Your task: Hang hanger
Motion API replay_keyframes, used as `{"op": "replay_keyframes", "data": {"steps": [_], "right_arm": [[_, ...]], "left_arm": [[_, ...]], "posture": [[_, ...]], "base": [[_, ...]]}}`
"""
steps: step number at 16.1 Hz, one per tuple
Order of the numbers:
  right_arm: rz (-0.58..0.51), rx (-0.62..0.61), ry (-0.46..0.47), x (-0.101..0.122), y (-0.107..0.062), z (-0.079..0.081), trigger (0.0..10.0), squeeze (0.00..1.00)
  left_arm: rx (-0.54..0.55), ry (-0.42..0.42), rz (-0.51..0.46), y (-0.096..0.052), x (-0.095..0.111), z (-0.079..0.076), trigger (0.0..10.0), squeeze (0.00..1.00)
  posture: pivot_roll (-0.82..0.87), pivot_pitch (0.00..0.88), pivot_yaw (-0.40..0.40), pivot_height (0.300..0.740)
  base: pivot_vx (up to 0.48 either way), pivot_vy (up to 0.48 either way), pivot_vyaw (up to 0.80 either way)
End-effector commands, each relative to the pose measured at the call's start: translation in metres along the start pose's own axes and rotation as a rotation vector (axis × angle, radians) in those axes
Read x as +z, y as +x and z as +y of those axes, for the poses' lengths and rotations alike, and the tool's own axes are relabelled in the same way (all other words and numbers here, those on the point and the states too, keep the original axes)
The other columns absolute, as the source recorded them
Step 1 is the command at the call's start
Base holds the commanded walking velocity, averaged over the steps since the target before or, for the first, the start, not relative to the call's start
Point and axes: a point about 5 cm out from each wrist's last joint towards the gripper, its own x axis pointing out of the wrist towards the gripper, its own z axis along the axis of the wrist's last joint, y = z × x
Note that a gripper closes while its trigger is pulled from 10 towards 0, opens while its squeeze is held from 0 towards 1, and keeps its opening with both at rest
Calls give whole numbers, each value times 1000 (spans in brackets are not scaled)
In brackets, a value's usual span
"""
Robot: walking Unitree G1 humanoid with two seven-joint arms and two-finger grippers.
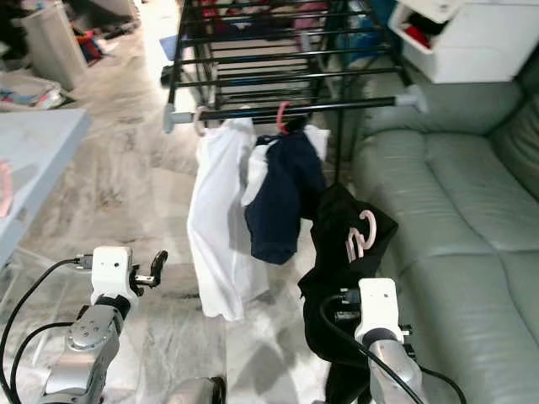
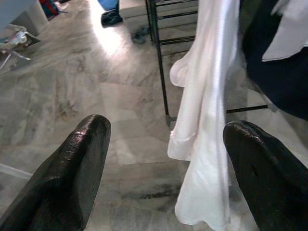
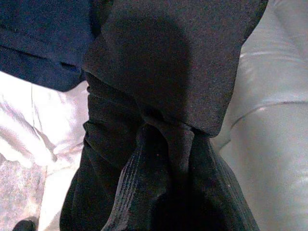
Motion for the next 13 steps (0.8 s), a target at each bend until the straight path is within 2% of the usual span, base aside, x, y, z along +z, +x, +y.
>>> {"op": "replay_keyframes", "data": {"steps": [1,4,6,8,13], "right_arm": [[-69,-18,8,18,4,-3,10000,0],[-92,-25,12,26,8,-4,10000,0],[-96,-64,5,20,1,-8,10000,0],[-89,-78,-2,14,-4,-9,10000,0],[-82,-100,1,11,-6,-10,10000,0]], "left_arm": [[5,10,-31,2,9,0,10000,0],[24,-4,-52,2,19,0,10000,0],[24,-29,-21,-11,10,1,10000,0],[6,-31,0,-17,3,1,10000,0],[-23,-26,20,-15,3,1,10000,0]], "posture": [[-38,0,34,740],[-26,0,26,740],[-27,0,22,740],[-30,0,27,740],[-36,0,30,740]], "base": [[0,0,725],[0,0,652],[0,0,0],[0,0,0],[0,55,0]]}}
